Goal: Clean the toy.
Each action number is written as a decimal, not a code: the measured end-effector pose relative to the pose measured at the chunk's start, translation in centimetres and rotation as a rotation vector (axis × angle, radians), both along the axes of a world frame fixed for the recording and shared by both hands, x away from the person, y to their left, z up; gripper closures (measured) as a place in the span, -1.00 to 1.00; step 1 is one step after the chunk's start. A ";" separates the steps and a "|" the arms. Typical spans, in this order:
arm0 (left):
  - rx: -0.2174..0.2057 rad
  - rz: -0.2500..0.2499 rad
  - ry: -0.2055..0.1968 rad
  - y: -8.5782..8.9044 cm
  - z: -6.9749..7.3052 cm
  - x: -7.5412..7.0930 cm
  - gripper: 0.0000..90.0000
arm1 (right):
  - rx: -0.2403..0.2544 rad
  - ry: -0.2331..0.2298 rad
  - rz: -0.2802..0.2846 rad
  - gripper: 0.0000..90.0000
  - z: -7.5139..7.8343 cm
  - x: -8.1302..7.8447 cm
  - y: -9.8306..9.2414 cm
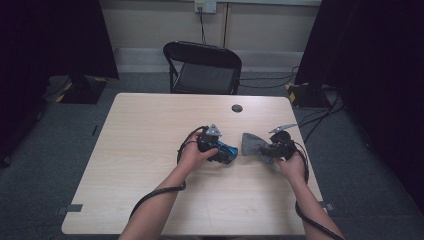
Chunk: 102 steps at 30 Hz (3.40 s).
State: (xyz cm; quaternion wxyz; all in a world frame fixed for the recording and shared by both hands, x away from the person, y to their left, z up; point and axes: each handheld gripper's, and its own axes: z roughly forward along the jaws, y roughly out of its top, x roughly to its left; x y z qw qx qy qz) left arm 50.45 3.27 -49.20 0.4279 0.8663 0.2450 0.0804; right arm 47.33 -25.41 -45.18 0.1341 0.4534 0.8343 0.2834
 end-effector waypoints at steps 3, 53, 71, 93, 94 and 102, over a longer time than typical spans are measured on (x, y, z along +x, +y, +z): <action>-0.001 -0.001 -0.001 0.0 0.0 0.0 -0.80 | 0.025 -0.011 0.018 0.55 0.4 -0.7 -0.2; -0.002 0.003 -0.004 -0.1 0.0 -0.2 -0.80 | -0.046 0.018 0.337 0.53 -1.8 -7.3 5.7; -0.011 0.006 -0.006 -0.1 -0.1 -0.2 -0.80 | -0.065 0.031 0.281 0.53 -1.7 -5.0 4.4; -0.013 0.006 -0.009 -0.1 -0.1 -0.3 -0.80 | -0.057 0.038 0.242 0.53 -1.8 -3.6 3.4; -0.013 0.006 -0.009 -0.1 -0.1 -0.3 -0.80 | -0.052 0.042 0.239 0.52 -1.9 -3.5 3.3; -0.012 0.006 -0.010 -0.1 -0.1 -0.3 -0.80 | -0.026 0.057 0.201 0.53 -1.9 -2.5 2.6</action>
